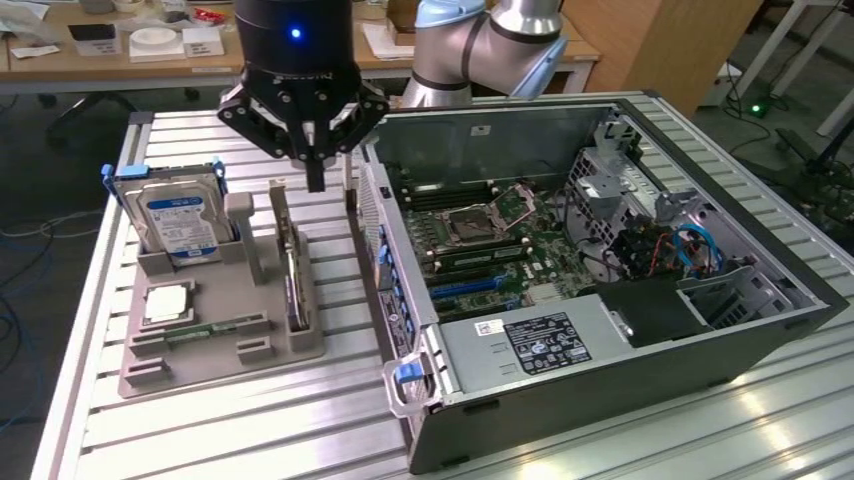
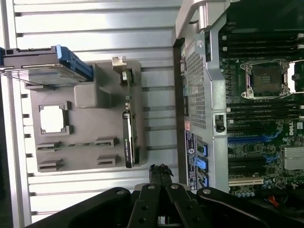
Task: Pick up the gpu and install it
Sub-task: 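Reach for the gpu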
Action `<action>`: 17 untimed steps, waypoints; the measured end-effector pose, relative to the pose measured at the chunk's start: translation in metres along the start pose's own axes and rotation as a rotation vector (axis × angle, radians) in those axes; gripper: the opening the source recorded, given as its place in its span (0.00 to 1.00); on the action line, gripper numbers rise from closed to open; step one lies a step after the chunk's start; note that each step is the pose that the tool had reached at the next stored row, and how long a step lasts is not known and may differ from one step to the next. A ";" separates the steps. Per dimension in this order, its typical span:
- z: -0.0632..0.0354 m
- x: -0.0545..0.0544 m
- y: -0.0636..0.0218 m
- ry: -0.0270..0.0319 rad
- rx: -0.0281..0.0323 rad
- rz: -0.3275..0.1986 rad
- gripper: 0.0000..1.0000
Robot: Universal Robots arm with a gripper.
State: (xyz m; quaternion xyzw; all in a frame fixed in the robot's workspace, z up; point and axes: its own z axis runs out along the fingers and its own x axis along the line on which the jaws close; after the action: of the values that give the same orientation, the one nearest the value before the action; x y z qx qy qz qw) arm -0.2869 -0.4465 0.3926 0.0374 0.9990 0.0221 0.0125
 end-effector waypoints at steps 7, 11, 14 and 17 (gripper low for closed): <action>0.0002 0.010 0.0034 0.0001 0.0000 0.000 0.10; 0.0003 0.015 0.0060 0.0004 0.0001 0.000 0.10; 0.0006 0.016 0.0106 0.0008 0.0001 0.000 0.10; 0.0010 0.018 0.0156 0.0013 0.0001 0.000 0.10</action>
State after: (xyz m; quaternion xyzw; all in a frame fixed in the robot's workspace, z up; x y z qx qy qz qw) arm -0.3034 -0.4296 0.3920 0.0374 0.9990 0.0221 0.0119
